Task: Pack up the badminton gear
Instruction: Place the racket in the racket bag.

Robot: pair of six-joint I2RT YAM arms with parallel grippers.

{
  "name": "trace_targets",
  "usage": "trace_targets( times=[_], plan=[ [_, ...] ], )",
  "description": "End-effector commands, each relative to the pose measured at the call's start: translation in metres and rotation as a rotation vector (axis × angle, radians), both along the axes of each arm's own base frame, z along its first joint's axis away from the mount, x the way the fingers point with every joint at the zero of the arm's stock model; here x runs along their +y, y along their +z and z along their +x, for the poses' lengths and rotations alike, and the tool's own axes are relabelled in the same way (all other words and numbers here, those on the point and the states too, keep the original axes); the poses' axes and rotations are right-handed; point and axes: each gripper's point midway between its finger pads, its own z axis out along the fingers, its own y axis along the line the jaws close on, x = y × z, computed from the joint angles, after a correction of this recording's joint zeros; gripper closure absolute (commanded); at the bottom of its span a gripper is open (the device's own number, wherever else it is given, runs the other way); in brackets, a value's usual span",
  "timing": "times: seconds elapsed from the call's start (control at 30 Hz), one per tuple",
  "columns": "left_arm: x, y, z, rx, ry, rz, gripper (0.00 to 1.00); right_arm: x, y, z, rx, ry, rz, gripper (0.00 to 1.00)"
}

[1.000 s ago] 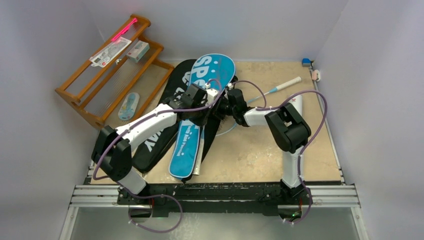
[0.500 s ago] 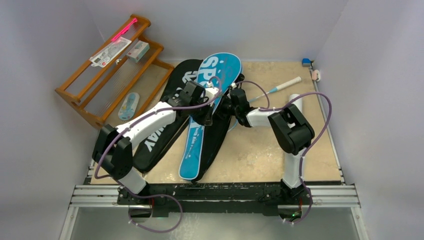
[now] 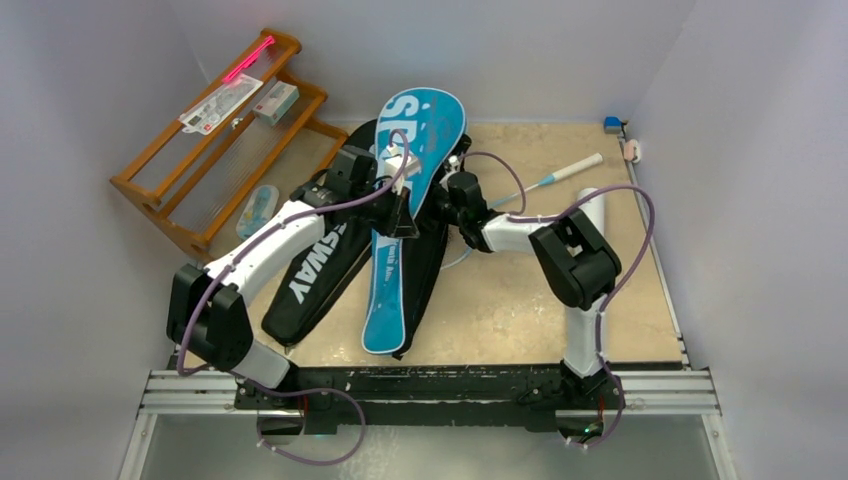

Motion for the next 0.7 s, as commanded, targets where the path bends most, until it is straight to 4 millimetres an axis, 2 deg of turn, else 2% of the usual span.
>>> trace_targets(
  times=[0.0, 0.07, 0.13, 0.23, 0.27, 0.33, 0.47, 0.57, 0.67],
  plan=[
    [-0.007, 0.039, -0.014, -0.072, -0.045, -0.083, 1.00, 0.020, 0.025, 0.025, -0.150, -0.033, 0.021, 1.00],
    [0.011, 0.028, 0.007, -0.122, 0.088, 0.025, 1.00, 0.028, 0.028, 0.028, -0.159, -0.027, 0.014, 0.98],
    [0.040, 0.011, 0.033, -0.170, 0.261, 0.182, 1.00, 0.032, 0.020, 0.033, -0.142, -0.038, -0.024, 0.90],
    [0.081, -0.010, 0.054, -0.184, 0.445, 0.380, 1.00, 0.033, 0.005, 0.033, -0.102, -0.026, -0.055, 0.49],
    [0.089, -0.015, 0.057, -0.190, 0.479, 0.419, 1.00, 0.032, 0.002, 0.031, -0.095, -0.025, -0.061, 0.40],
    [0.096, -0.019, 0.060, -0.183, 0.506, 0.466, 1.00, 0.030, 0.000, 0.026, -0.092, -0.008, -0.070, 0.31],
    [0.104, -0.023, 0.064, -0.188, 0.543, 0.504, 1.00, 0.017, 0.006, 0.014, -0.121, 0.021, -0.069, 0.20],
    [0.114, -0.023, 0.068, -0.196, 0.591, 0.530, 1.00, 0.001, 0.023, 0.006, -0.161, 0.044, -0.070, 0.19],
    [0.129, -0.021, 0.073, -0.207, 0.662, 0.570, 1.00, -0.019, 0.029, 0.001, -0.178, 0.047, -0.120, 0.21]
  ],
)
